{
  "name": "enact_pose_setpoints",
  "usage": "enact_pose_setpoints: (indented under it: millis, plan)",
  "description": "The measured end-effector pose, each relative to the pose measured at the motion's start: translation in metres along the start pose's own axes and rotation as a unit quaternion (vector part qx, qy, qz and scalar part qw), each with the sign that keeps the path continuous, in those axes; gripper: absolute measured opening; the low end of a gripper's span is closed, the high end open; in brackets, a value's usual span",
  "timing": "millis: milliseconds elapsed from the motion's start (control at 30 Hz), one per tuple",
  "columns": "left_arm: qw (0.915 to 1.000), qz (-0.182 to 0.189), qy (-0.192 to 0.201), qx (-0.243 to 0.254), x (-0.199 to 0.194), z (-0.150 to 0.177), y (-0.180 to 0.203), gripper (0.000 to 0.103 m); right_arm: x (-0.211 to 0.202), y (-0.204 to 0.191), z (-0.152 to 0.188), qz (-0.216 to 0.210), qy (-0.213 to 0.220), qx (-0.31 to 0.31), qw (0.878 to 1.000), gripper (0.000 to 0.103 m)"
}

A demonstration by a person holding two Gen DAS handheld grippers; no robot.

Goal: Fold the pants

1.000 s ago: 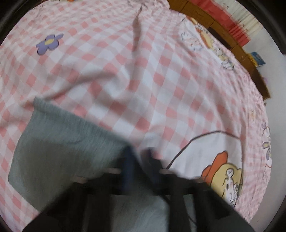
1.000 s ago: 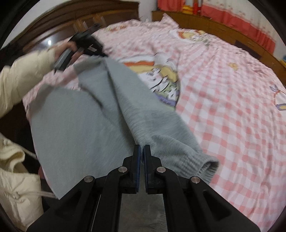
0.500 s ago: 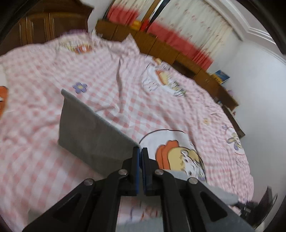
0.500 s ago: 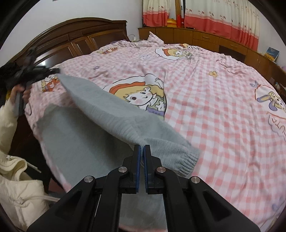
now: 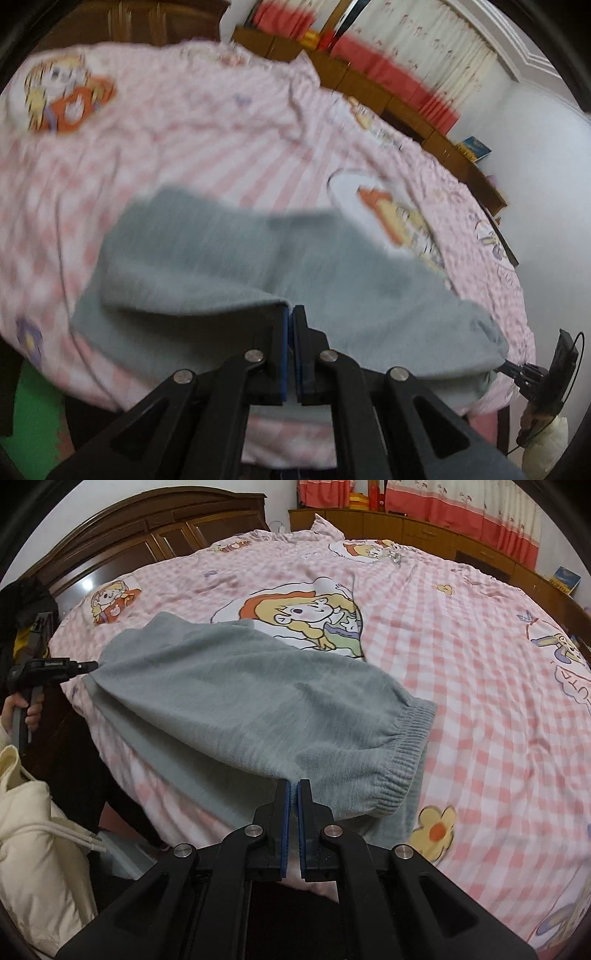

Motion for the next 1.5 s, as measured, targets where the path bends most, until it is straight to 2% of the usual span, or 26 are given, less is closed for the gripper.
enact_pose_setpoints:
  millis: [133,267,433,500,567,600,700,833,867,967,1033,1167,1300,1400,1500]
  plan:
    - [0.9997,0.009,-0.01,-0.019,0.001,0.018,-0.008,0.002,0.002,-0.001,0.012,0.027,-0.004,-0.004,1.0,0.003]
    - [0.9999,-0.004,-0.005,0.008,-0.004,0.027,-0.002,0.002,0.017,0.012,0.028,0.05,-0.027,0.009,0.998,0.001]
    - [0.9994,-0.005,-0.035,0.003,0.01,0.051,-0.007,0.002,0.003,0.029,0.034,0.035,-0.009,0.072,0.997,0.001]
    - [0.999,-0.002,-0.043,-0.007,0.012,0.057,-0.013,0.002,-0.006,0.035,0.034,0.041,-0.002,0.117,0.992,0.008]
    - [0.999,0.005,-0.043,-0.01,0.012,0.057,-0.015,0.002,-0.01,0.041,0.034,0.038,-0.002,0.166,0.985,0.03]
    - [0.999,0.009,-0.043,-0.009,0.012,0.057,-0.016,0.002,-0.013,0.044,0.034,0.032,0.002,0.191,0.981,0.032]
    - [0.999,0.015,-0.041,-0.011,0.014,0.055,-0.015,0.002,-0.016,0.053,0.028,-0.011,0.024,0.286,0.958,0.033]
    - [0.9984,0.026,-0.044,-0.024,0.016,0.056,-0.016,0.003,0.002,0.06,0.024,-0.082,0.011,0.408,0.909,0.037]
    - [0.9983,0.028,-0.044,-0.026,0.016,0.055,-0.016,0.005,0.007,0.061,0.026,-0.086,0.005,0.424,0.902,0.037]
    - [0.9973,0.042,-0.041,-0.044,0.014,0.052,-0.019,0.007,0.015,0.065,0.038,-0.111,0.006,0.502,0.858,0.04]
    - [0.9968,0.048,-0.039,-0.051,0.012,0.051,-0.021,0.008,0.017,0.066,0.046,-0.118,0.012,0.532,0.838,0.04]
    - [0.9965,0.043,-0.032,-0.065,0.009,0.051,-0.032,0.014,0.02,0.069,0.048,-0.091,0.014,0.547,0.832,0.042]
    - [0.9948,0.051,-0.027,-0.084,0.012,0.048,-0.036,0.02,0.027,0.067,0.043,-0.083,0.004,0.555,0.828,0.042]
    - [0.9945,0.056,-0.023,-0.086,0.016,0.044,-0.035,0.025,0.034,0.065,0.036,-0.061,0.004,0.556,0.829,0.043]
    - [0.9938,0.06,-0.031,-0.088,0.026,0.043,-0.034,0.025,0.04,0.066,0.03,-0.04,-0.001,0.553,0.832,0.043]
Point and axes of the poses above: each gripper's, at about its wrist camera, not at the fingertips, and x roughly the way its jaws point, y to its right, z to its underside, the point moved 4 cm from there along x, roughly the way its jaws point, and after that the axes turned 8 degrees about x, right-handed, at the moved point
